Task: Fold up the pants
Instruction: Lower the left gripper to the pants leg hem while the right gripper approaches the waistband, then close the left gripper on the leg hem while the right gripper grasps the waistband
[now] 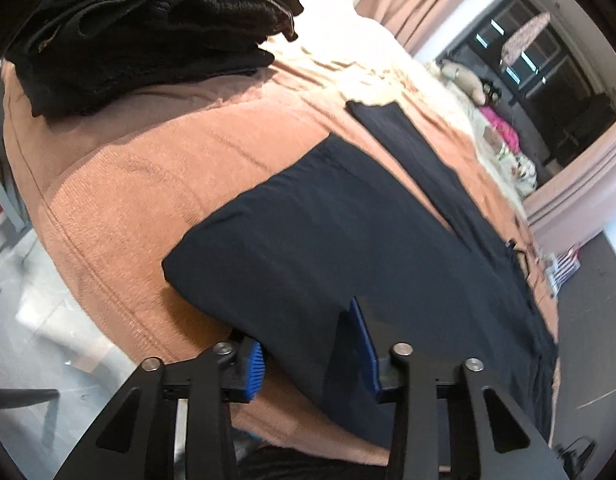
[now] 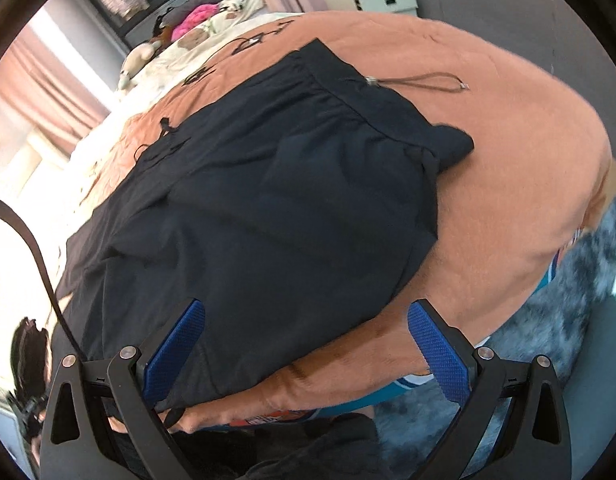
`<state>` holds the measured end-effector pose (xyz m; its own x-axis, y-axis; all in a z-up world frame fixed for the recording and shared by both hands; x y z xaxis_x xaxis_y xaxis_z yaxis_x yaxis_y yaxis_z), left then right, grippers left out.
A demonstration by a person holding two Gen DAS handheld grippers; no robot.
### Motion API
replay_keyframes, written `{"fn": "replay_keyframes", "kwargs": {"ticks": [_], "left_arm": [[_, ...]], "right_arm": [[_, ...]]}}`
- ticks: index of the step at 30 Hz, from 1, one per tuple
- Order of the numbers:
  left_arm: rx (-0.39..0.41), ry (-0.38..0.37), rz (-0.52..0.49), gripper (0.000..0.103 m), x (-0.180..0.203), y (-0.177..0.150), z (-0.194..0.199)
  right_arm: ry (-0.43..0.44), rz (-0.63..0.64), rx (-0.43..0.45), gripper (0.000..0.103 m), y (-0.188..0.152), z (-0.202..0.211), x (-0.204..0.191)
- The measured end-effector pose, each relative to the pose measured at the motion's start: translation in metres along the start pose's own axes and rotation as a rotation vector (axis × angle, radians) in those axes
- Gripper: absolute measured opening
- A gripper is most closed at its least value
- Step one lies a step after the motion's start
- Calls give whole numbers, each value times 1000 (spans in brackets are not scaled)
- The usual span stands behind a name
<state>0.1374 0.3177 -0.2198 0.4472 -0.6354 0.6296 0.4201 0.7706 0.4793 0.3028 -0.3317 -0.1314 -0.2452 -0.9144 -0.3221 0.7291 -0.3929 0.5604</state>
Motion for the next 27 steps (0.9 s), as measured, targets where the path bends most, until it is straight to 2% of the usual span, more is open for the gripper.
{"fn": "replay_keyframes", "kwargs": {"ticks": [3,10,18,20,22,27], "left_arm": [[17,-1,25,27,0,-1,0],[32,-23,62,4,-5,-3,0],[176,38,64,2,-5,32,34],[167,40,58,2,-6,38,35],[154,50,46,2,-5,40,33],[143,58,43,2,-5,40,29]], "right_arm": [[1,-39,-20,91,1,-9,10],[8,-104,10,89,6,-14,35],[55,-191,40,83,24,-22,54],[57,-184,44,82,27,-25,54],[68,-184,38,76,30,-31,55],[89,-218,23,73,39,-49,61]]}}
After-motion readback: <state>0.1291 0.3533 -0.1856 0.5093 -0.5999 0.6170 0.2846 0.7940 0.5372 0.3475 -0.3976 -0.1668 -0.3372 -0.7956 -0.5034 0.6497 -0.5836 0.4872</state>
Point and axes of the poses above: each gripper's, at about its wrist camera, not at the fingertips, and z roughly against the way its jaws point, x to its right, y to its top, the point moved 5 cm from there along -z, roughly the way its jaws point, and after that the axes turned 10 degrees about -y, right-handed, at the moved point
